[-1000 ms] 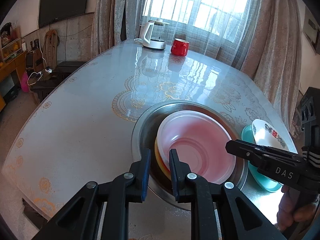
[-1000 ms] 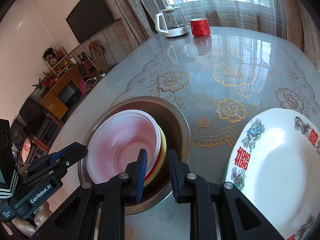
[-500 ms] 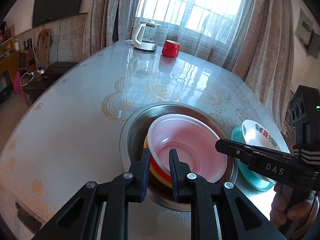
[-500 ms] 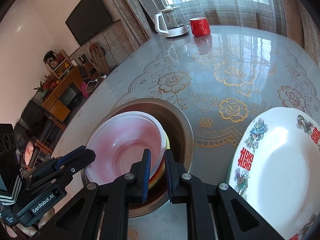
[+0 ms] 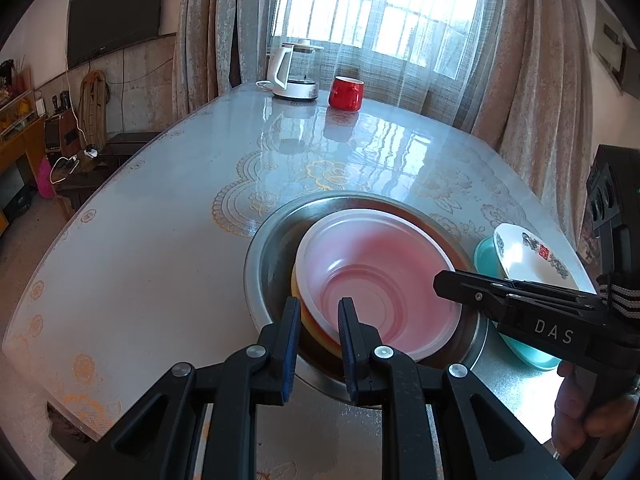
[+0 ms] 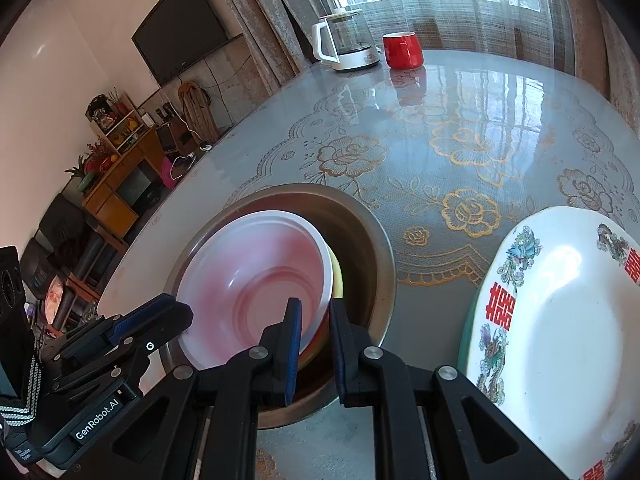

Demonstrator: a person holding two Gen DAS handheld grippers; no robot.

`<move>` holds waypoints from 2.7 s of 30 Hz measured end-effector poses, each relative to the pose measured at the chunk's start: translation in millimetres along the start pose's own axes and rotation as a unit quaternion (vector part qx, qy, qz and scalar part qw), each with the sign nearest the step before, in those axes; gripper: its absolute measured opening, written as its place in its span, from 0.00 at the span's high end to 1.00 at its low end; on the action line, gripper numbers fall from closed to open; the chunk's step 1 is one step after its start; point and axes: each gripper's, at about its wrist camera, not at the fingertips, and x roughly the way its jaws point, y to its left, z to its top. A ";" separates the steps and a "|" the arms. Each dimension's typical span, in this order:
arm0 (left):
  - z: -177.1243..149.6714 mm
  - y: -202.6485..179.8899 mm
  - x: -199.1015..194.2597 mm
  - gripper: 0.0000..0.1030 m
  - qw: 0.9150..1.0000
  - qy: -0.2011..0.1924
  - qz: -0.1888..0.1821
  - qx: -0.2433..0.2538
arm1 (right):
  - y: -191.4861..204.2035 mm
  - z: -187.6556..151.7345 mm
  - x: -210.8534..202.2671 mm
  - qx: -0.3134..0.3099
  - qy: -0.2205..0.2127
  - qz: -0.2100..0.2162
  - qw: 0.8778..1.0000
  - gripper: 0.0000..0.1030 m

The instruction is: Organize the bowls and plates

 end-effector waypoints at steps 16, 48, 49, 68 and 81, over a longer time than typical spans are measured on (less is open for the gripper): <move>-1.0 -0.3 -2.4 0.79 1.000 -0.001 0.008 -0.004 | 0.1 -4.9 -11.4 0.005 -0.011 0.001 1.000 0.75; 10.3 47.0 -10.0 0.74 0.999 -0.019 0.019 -0.046 | -21.5 -1.2 -20.3 -0.003 -0.015 -0.044 0.999 0.72; 11.5 44.1 -5.5 0.74 0.999 -0.016 0.023 -0.038 | -21.0 -0.5 -16.7 -0.006 -0.011 -0.044 0.999 0.73; 10.5 41.8 22.2 0.84 1.000 0.012 -0.014 -0.022 | -11.5 1.4 10.5 -0.032 0.018 -0.046 0.998 0.81; 1.8 42.0 12.0 0.84 1.000 0.009 0.006 -0.025 | -2.5 -4.7 10.9 -0.036 0.023 -0.040 0.998 0.80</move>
